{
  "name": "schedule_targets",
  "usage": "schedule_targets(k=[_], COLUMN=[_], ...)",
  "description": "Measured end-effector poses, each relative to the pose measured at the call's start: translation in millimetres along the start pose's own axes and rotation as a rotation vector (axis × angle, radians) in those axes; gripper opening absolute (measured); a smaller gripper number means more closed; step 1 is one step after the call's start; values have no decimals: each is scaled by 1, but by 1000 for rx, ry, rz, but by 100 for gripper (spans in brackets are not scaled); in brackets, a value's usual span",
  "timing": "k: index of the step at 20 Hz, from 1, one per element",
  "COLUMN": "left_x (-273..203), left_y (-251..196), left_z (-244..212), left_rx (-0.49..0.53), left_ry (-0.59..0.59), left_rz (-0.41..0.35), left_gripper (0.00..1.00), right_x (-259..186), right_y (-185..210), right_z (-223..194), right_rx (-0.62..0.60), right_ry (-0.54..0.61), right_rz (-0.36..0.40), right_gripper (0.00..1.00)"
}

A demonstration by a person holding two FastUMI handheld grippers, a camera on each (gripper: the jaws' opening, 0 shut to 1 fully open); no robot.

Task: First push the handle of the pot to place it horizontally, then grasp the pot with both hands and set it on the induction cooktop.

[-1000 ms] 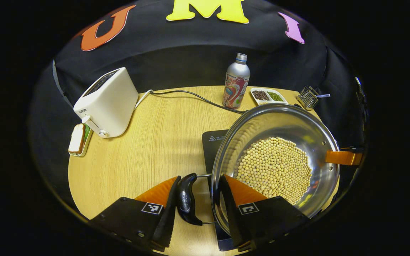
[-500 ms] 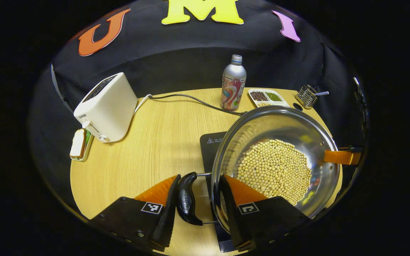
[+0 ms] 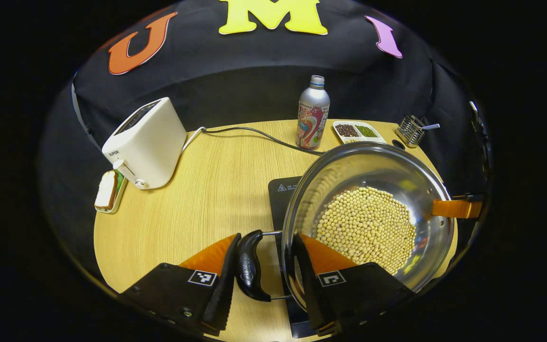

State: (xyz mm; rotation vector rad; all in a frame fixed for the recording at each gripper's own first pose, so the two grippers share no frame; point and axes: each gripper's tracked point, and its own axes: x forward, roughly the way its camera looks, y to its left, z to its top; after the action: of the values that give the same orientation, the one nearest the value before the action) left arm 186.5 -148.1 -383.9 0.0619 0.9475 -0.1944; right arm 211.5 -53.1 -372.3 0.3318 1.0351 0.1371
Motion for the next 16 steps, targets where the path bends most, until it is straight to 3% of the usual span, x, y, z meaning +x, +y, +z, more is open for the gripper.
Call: schedule_targets(k=[1, 2, 3, 4, 6, 9, 16], left_x=[1, 0, 0, -1, -5, -24, -51], left_y=[1, 0, 1, 2, 9, 21, 28], left_z=[0, 0, 0, 1, 5, 13, 21], left_rx=[5, 5, 0, -13, -43, -63, -64], left_ry=[-1, 1, -5, -11, -59, -112, -192], left_rz=[-1, -4, -8, -9, -1, 25, 30], left_gripper=[64, 64, 77, 78, 100, 96, 99], right_x=[0, 2, 0, -2, -11, -23, -51], right_y=[-1, -4, -6, -5, -3, -7, 12], right_z=[0, 0, 0, 2, 13, 27, 34], right_rx=[3, -2, -20, -39, -73, -117, -211], right_ry=[-1, -4, -16, -39, -102, -186, -272], right_rz=[-6, -27, -37, -50, -69, -110, -143], right_gripper=[54, 58, 62, 72, 75, 82, 80])
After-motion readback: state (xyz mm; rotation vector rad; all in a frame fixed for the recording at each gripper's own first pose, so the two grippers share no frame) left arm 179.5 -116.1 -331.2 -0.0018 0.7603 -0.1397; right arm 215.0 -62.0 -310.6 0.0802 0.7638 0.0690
